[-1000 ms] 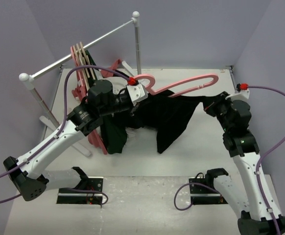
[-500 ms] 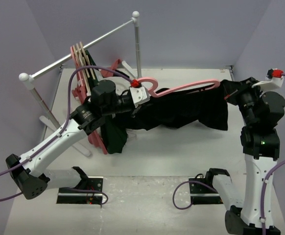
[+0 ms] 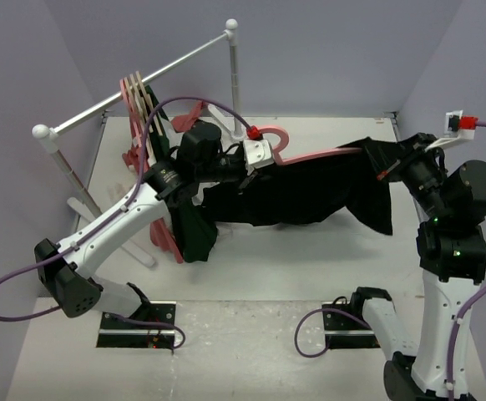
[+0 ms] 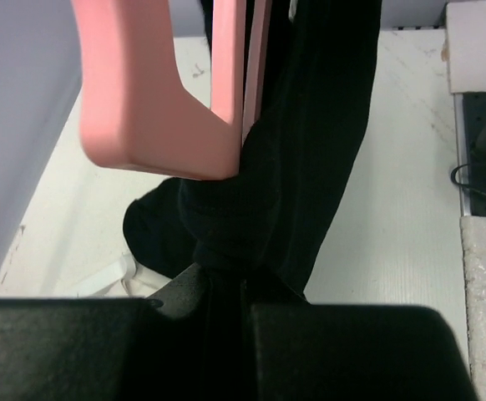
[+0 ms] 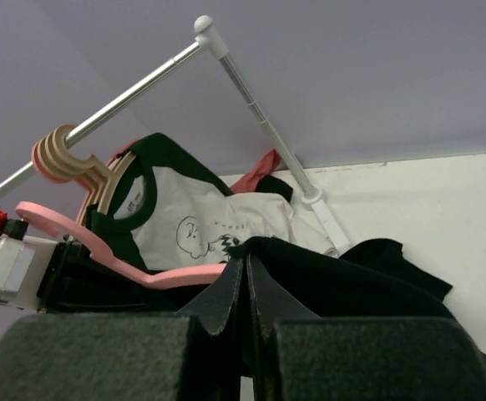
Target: Place the t-shirt on the hanger
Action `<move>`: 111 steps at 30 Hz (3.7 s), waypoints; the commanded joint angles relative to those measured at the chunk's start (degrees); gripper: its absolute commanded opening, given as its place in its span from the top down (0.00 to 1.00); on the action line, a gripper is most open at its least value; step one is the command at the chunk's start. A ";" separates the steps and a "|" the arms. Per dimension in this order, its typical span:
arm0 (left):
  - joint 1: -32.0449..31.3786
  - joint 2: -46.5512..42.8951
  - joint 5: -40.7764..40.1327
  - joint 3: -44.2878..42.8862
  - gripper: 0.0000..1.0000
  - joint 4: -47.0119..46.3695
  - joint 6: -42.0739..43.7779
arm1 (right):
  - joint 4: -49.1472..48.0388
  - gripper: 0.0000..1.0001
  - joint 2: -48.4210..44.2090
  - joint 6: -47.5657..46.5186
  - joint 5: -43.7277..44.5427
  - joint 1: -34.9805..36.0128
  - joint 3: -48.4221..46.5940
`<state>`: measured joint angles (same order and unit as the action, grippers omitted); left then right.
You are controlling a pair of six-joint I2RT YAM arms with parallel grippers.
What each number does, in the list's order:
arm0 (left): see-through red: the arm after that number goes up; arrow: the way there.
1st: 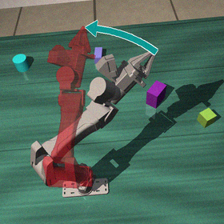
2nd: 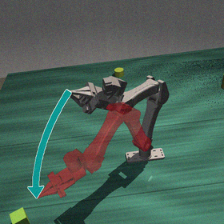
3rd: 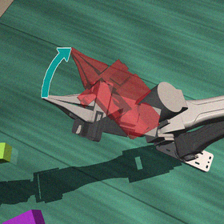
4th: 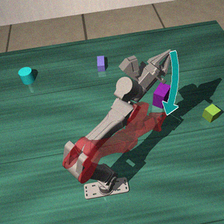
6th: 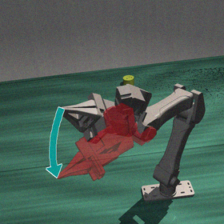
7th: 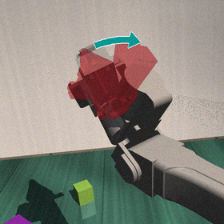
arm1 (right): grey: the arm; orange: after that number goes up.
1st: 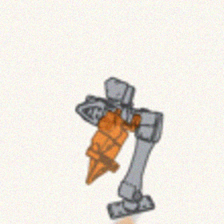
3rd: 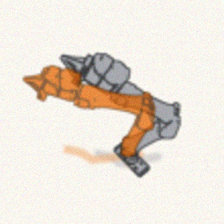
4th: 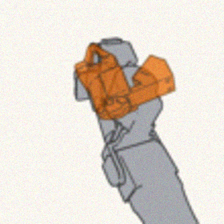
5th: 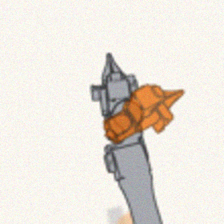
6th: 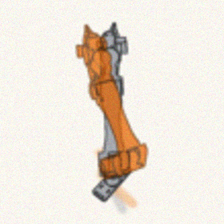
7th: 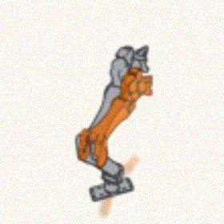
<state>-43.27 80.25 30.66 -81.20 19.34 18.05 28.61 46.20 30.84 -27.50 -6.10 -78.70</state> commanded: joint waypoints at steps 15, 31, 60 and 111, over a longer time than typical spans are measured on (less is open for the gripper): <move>-0.86 16.23 24.85 -18.40 1.00 4.78 4.57 | 12.33 0.96 7.36 -11.39 9.71 23.59 -1.49; -0.42 24.39 31.99 -31.26 1.00 35.58 27.97 | 15.69 0.38 1.84 -19.86 1.78 23.59 0.31; -0.42 18.52 24.34 -20.15 1.00 14.63 11.06 | 18.10 0.97 2.19 -11.39 14.23 25.17 6.06; -0.50 16.24 28.42 -20.91 1.00 25.55 19.48 | 7.72 0.55 -0.26 -18.82 4.72 23.86 5.34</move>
<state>-43.64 100.22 54.58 -97.94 40.97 32.65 37.82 47.88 18.74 -15.38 18.19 -72.62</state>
